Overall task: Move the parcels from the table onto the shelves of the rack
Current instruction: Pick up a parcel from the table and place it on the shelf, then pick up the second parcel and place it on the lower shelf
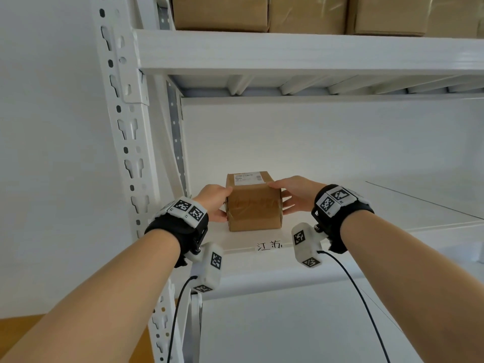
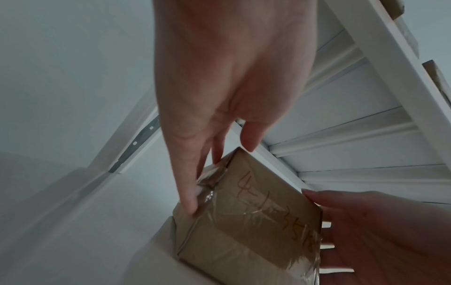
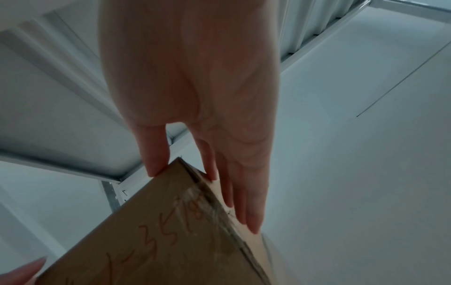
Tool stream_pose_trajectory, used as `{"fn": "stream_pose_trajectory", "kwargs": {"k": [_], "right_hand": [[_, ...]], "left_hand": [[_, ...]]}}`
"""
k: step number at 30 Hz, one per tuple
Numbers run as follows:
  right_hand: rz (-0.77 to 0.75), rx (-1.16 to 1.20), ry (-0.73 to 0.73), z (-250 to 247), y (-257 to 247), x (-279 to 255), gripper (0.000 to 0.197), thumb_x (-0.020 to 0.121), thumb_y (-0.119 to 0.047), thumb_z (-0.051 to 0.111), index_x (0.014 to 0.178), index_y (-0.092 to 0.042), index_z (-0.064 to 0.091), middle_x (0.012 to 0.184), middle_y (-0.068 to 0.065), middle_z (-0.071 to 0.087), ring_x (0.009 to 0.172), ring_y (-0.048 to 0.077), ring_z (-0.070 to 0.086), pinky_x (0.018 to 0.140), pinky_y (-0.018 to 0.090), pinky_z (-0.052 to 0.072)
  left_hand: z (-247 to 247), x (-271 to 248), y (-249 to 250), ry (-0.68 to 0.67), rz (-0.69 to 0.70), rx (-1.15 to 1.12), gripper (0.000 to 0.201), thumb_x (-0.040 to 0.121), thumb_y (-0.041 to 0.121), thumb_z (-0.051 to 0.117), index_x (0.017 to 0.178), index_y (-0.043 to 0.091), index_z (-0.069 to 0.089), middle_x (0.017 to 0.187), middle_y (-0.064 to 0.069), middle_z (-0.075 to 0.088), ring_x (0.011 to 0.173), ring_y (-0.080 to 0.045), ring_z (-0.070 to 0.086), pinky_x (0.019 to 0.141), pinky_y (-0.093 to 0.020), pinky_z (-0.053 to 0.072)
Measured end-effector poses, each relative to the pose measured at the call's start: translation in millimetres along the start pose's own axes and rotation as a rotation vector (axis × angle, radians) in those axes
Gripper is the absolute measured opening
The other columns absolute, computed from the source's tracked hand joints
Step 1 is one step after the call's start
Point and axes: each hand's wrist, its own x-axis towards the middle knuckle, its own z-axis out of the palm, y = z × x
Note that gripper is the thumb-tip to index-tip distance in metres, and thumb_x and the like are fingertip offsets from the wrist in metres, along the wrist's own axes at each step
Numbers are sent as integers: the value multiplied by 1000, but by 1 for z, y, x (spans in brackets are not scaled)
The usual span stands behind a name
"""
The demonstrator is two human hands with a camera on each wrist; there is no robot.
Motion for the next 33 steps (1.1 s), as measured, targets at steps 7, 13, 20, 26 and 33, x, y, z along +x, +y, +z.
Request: {"fn": "stream_pose_trajectory", "kwargs": {"k": [7, 13, 20, 26, 33], "right_hand": [[-204, -154, 225, -5, 8, -21, 54, 89, -30, 61, 136, -8, 47, 134, 7, 51, 117, 23, 51, 97, 35, 45], [-364, -477, 260, 9, 34, -67, 46, 92, -27, 56, 134, -9, 52, 136, 11, 56, 127, 26, 50, 105, 35, 38], [-417, -732, 175, 39, 78, -131, 40, 94, -26, 51, 130, -11, 55, 136, 10, 56, 124, 28, 52, 100, 34, 40], [-394, -918, 60, 77, 110, -184, 46, 97, -35, 42, 138, -14, 45, 144, 7, 48, 131, 26, 45, 107, 38, 37], [-421, -998, -23, 131, 134, -232, 48, 99, -36, 37, 140, -12, 42, 145, 8, 46, 133, 26, 42, 106, 38, 35]], "left_hand": [[0, -16, -9, 155, 199, 289, 47, 97, 29, 46, 140, 10, 44, 142, -7, 46, 129, -29, 47, 103, -41, 46], [3, -65, -35, 228, 331, 675, 46, 98, 28, 46, 138, 7, 45, 145, -10, 48, 134, -26, 44, 108, -32, 34], [3, -138, -75, 254, 279, 774, 43, 98, 27, 44, 136, 8, 47, 142, -11, 51, 130, -28, 49, 105, -34, 38], [0, -214, -118, 240, 230, 935, 40, 99, 25, 40, 135, 8, 48, 136, -12, 56, 121, -30, 55, 97, -35, 43], [-31, -287, -168, 257, 85, 1009, 44, 99, 27, 39, 139, 11, 43, 137, -14, 54, 119, -30, 56, 96, -37, 46]]}}
